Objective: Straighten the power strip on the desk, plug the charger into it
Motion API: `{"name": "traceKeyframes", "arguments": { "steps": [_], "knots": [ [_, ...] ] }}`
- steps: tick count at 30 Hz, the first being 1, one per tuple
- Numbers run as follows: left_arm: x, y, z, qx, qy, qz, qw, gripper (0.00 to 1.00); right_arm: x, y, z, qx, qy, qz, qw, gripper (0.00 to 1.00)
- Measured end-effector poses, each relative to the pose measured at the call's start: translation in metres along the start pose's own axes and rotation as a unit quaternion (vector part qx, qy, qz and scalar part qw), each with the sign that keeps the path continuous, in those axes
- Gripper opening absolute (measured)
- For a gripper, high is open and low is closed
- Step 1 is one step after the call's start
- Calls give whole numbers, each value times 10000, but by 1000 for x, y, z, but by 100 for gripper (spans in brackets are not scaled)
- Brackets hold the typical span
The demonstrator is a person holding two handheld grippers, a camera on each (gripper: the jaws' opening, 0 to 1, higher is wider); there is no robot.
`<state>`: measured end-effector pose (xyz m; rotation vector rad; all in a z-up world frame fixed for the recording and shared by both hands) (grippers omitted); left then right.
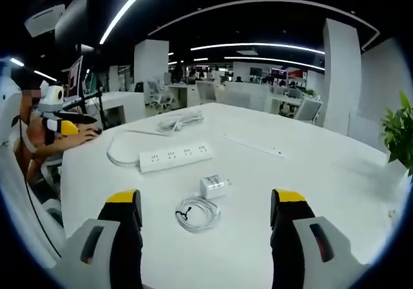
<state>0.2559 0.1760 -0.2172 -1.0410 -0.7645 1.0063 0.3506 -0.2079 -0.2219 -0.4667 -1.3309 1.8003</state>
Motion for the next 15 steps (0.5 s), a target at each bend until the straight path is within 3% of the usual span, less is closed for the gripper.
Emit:
{"name": "traceKeyframes", "arguments": {
  "steps": [15],
  "knots": [
    [0,1,3,48,-65,-63,9999,96,1,1,-3,15,-17,128,9999,80]
  ]
}}
Point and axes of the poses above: the point that each gripper's makers call its tool centre point, and the gripper's own axes: z roughly backward along the fingers, x roughly to its left, y roughly out of its underside, the point moved 8 cm from there along z, roughly backward along the fingers, and after that the axes turned 15 degrees about -z, right-handed, at the moved point
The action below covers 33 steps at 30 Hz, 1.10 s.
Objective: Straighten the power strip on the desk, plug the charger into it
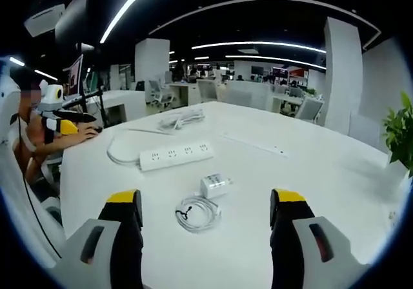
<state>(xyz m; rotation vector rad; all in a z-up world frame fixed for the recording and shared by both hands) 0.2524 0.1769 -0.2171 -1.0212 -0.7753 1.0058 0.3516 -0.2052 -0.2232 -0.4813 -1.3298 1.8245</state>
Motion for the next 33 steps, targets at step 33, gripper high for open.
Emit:
{"name": "traceKeyframes", "arguments": {
  "steps": [33],
  "knots": [
    [-3,2,-20,-67,205,-97,9997,96,13,-4,-5,-82,-260,-1,9996,80]
  ]
}}
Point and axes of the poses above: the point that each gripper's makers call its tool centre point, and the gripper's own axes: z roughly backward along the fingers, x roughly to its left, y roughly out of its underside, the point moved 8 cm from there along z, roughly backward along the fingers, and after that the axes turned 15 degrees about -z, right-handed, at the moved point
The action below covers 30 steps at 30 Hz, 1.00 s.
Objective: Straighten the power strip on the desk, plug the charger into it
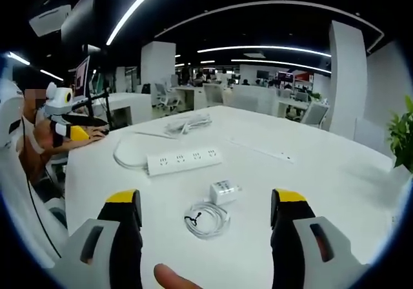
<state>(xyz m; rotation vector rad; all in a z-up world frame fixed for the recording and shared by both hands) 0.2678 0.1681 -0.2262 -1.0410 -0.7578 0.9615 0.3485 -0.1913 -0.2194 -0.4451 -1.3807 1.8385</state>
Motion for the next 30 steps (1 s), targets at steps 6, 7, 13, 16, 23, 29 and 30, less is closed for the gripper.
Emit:
{"name": "traceKeyframes", "arguments": {
  "steps": [6,7,13,16,23,29,30],
  "knots": [
    [0,2,-19,27,109,-74,9999,96,4,-2,-9,-4,-137,4,9999,80],
    [0,2,-21,22,116,-90,9999,96,4,-2,-9,3,-148,9,9999,80],
    [-2,4,-34,66,149,-183,9997,96,3,-3,-10,12,-153,16,9999,80],
    [-2,4,-39,23,174,-172,9997,96,1,-4,-10,-2,-142,-6,9999,80],
    [-3,11,-55,20,128,-337,9993,96,1,-4,-14,-2,-186,-1,9998,80],
    [-1,17,-68,62,174,-285,9994,96,2,-7,-18,-74,-241,-19,9997,79],
    [-1,18,-70,77,162,-291,9994,96,2,-7,-19,-79,-255,-9,9996,79]
  ]
}}
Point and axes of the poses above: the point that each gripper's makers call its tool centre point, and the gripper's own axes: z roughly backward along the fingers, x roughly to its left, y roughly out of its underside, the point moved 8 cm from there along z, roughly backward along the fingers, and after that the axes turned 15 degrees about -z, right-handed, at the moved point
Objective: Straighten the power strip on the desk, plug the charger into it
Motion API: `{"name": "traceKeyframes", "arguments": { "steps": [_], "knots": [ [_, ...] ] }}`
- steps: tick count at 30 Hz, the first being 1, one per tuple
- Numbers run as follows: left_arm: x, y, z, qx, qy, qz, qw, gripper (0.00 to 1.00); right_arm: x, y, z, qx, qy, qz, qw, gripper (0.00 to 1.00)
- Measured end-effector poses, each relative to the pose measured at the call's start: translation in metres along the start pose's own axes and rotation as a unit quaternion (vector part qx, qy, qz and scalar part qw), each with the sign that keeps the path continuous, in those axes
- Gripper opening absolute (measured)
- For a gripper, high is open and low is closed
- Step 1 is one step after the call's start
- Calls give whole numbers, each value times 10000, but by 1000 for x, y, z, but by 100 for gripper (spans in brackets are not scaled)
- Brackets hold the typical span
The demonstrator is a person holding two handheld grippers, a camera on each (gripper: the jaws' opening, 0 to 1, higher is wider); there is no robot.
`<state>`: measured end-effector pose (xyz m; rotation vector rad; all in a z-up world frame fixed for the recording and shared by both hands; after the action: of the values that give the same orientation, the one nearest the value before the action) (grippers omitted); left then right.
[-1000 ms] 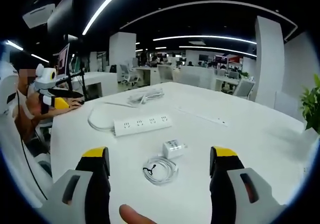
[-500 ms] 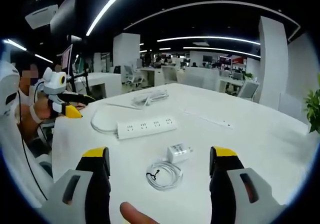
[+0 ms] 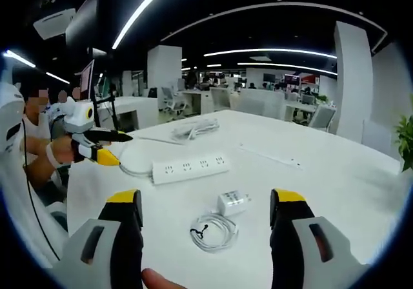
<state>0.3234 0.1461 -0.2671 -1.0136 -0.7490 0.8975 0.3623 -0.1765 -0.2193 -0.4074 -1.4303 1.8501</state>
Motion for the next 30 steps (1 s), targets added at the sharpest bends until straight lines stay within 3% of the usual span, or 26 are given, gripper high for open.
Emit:
{"name": "traceKeyframes", "arguments": {
  "steps": [8,15,20,30],
  "knots": [
    [4,8,-7,23,-35,116,9999,96,-2,-3,-4,-15,-4,-20,10000,79],
    [5,18,-30,-38,47,172,9998,96,-2,-3,-6,-7,2,-46,10000,79],
    [3,16,-33,-64,87,255,9996,96,-2,-3,-4,-14,39,-53,10000,79],
    [13,29,-42,-103,-88,116,9998,96,2,-5,-1,-7,74,-31,10000,79]
  ]
}}
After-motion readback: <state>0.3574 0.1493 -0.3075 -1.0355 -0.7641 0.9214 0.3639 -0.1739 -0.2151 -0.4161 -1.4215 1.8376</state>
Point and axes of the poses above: the point that each gripper's makers call its tool centre point, and the gripper's own axes: z roughly backward along the fingers, x roughly to its left, y roughly out of its underside, the point moved 8 cm from there along z, roughly backward along the fingers, and after that the axes turned 15 degrees about -z, right-handed, at the moved point
